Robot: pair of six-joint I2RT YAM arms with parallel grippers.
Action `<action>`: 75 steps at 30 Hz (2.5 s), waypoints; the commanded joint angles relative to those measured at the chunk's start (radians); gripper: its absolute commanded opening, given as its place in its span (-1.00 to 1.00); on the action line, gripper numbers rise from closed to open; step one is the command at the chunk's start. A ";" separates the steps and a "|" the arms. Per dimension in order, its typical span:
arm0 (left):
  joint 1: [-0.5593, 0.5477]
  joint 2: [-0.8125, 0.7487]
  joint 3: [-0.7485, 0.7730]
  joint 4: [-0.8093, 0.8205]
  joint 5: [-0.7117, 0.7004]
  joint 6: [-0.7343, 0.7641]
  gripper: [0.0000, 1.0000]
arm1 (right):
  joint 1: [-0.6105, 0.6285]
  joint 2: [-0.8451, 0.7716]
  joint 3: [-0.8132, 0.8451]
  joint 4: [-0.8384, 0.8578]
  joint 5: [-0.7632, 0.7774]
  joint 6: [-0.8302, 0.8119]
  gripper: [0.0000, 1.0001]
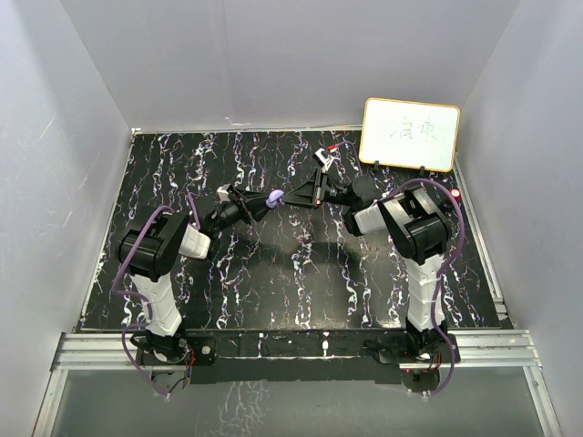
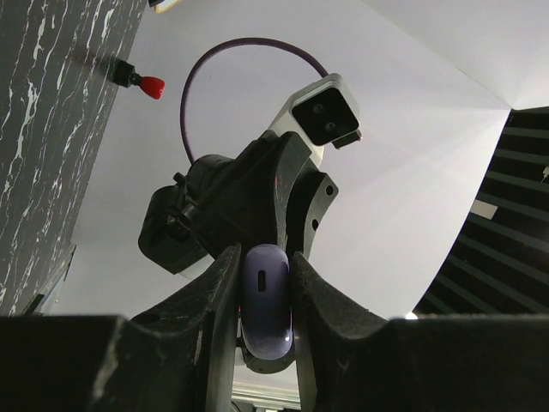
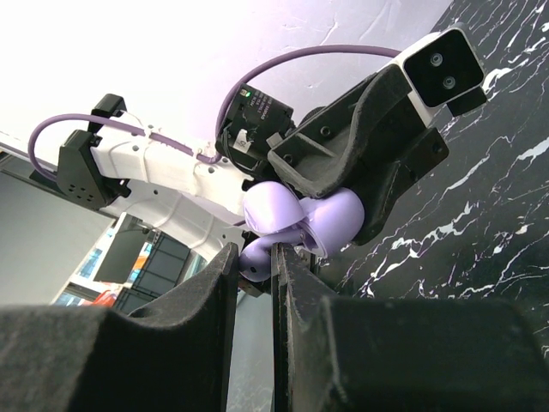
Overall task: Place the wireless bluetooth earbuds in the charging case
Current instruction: Place the earbud in the charging case.
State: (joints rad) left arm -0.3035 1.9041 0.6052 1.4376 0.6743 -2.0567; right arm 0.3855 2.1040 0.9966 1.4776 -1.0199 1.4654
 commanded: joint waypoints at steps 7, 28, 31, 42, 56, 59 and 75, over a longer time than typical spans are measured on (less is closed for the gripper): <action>-0.010 -0.007 0.027 0.243 0.020 -0.028 -1.00 | -0.002 0.003 0.032 0.339 0.004 -0.005 -0.94; -0.013 -0.008 0.043 0.246 0.016 -0.040 -1.00 | -0.002 0.007 0.011 0.339 0.001 -0.016 -0.95; -0.013 -0.008 0.045 0.247 0.017 -0.042 -1.00 | -0.002 0.008 0.012 0.339 0.002 -0.016 -0.95; -0.016 -0.005 0.055 0.250 0.015 -0.049 -1.00 | -0.001 0.014 0.019 0.339 -0.002 -0.013 -0.95; -0.022 0.001 0.063 0.287 0.001 -0.087 -1.00 | 0.000 0.032 0.025 0.339 0.004 -0.018 -0.95; -0.024 0.004 0.062 0.304 -0.002 -0.100 -1.00 | -0.001 0.033 0.029 0.339 0.005 -0.022 -0.95; -0.028 0.013 0.080 0.348 -0.030 -0.158 -1.00 | -0.001 0.042 0.086 0.341 0.012 -0.011 -0.95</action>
State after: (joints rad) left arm -0.3164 1.9358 0.6556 1.4395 0.6315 -2.0655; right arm 0.3779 2.1365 1.0367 1.4784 -1.0195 1.4654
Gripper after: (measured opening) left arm 0.249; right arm 0.168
